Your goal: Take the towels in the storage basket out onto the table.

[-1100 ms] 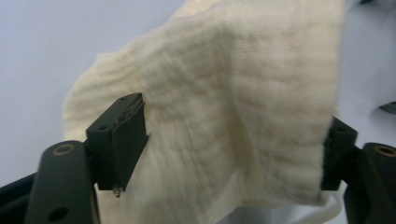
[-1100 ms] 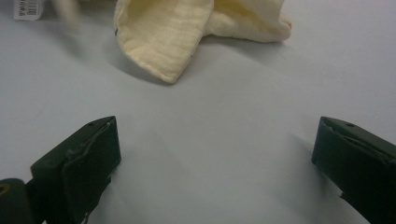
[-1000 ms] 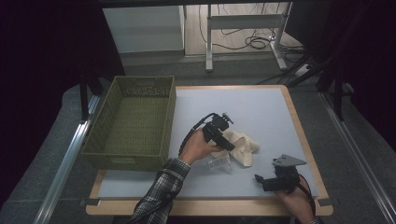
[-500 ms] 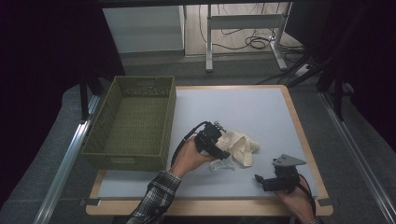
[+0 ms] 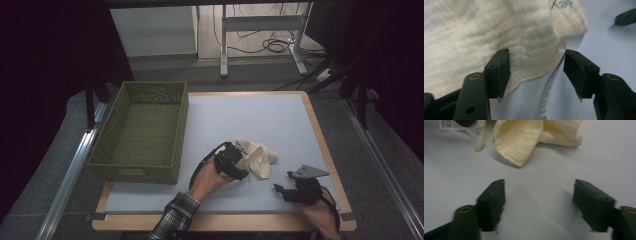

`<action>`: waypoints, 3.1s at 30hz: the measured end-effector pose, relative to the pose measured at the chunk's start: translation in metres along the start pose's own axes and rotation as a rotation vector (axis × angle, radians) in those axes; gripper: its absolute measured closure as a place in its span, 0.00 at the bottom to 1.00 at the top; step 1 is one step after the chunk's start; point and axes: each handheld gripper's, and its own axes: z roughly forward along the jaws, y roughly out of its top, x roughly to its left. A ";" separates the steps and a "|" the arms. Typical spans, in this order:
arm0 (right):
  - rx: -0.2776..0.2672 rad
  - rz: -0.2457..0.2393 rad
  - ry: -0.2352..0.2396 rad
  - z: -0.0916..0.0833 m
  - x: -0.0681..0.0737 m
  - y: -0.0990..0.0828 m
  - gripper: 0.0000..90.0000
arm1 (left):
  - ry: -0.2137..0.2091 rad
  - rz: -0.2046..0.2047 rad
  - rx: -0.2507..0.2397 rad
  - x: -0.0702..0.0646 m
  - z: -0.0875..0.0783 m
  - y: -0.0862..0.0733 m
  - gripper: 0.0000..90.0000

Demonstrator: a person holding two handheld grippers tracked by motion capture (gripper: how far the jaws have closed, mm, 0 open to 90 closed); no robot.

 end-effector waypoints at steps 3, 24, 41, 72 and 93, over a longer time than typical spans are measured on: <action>-0.021 -0.012 0.036 -0.002 0.004 0.007 0.46 | 0.001 0.006 0.006 0.001 0.005 -0.004 0.49; 0.014 -0.099 0.174 0.035 0.015 0.045 0.99 | -0.015 -0.012 -0.077 0.012 -0.008 -0.015 0.97; -0.067 -0.007 0.002 0.017 -0.060 0.151 0.85 | 0.305 -0.267 -0.162 0.096 -0.078 0.030 0.65; 0.035 -0.049 0.132 0.047 -0.021 0.063 0.56 | 0.005 -0.215 -0.163 0.039 -0.013 -0.021 0.55; 0.041 -0.015 0.044 -0.019 -0.040 0.086 0.84 | -0.047 -0.181 -0.162 0.009 -0.073 -0.066 0.89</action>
